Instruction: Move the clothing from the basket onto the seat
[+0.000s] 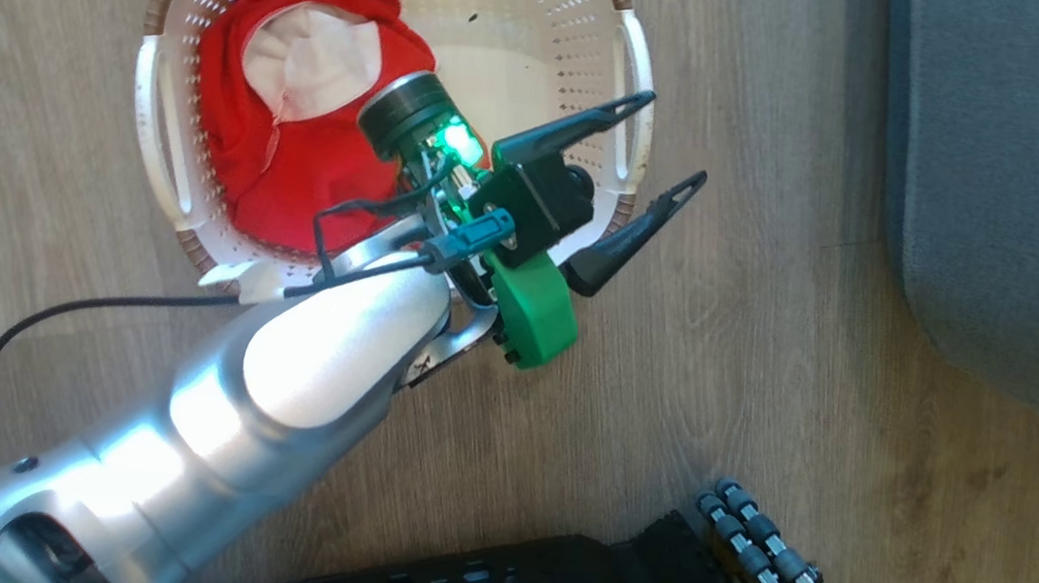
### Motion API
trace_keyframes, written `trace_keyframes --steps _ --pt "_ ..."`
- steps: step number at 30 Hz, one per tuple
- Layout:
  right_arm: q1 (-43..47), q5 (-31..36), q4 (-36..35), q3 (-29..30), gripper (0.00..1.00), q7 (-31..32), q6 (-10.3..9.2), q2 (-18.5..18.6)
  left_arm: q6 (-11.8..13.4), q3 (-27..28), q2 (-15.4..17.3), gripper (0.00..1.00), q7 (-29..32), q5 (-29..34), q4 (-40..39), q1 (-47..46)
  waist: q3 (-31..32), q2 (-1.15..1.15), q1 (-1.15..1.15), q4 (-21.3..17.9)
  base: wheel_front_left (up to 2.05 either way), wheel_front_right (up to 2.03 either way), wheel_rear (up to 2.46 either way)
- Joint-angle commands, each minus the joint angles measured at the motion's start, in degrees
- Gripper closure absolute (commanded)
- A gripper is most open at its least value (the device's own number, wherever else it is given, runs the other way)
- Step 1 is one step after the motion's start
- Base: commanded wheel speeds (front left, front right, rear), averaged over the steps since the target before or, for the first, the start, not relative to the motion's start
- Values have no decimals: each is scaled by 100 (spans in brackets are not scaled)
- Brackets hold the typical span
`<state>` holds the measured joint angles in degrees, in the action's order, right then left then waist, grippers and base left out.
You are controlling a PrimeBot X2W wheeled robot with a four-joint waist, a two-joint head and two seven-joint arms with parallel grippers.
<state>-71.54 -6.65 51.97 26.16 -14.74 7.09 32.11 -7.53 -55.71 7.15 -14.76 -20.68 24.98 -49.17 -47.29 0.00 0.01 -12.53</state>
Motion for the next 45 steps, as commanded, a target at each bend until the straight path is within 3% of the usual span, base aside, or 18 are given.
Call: trace_keyframes --steps 1,9,11,12,14,19,28,45 --pt "140 14 -87 107 100 -26 40 81 4 154 -29 0 -24 53 -168 94 -20 0 -1 51 0 0 0" --pt "879 -282 50 60 100 -26 40 -151 4 272 -91 0 -24 69 -164 156 154 0 -1 127 0 0 0" --pt "1122 -439 -21 -41 65 -26 40 -221 4 297 -111 0 -24 64 -158 184 248 0 -1 120 0 0 0" --pt "1248 -508 -70 -93 53 -26 40 -243 4 310 -122 0 -24 58 -153 202 297 0 -1 120 0 0 0" --pt "1486 -719 -232 -109 0 -26 40 -288 4 323 -151 0 -24 48 -151 232 402 0 -1 142 0 0 0" --pt "2160 -1059 -714 -152 0 -26 40 -308 4 393 -221 0 -24 24 -190 338 703 0 -1 243 0 0 0" --pt "3242 -1296 -1638 -869 0 -26 40 -485 4 788 -285 0 -24 -10 -245 701 1280 0 -1 482 0 0 0" --pt "4298 -1458 -3307 -2325 0 -26 40 -1189 4 2556 -321 0 -24 162 -240 1983 2660 0 -1 1150 0 0 0"
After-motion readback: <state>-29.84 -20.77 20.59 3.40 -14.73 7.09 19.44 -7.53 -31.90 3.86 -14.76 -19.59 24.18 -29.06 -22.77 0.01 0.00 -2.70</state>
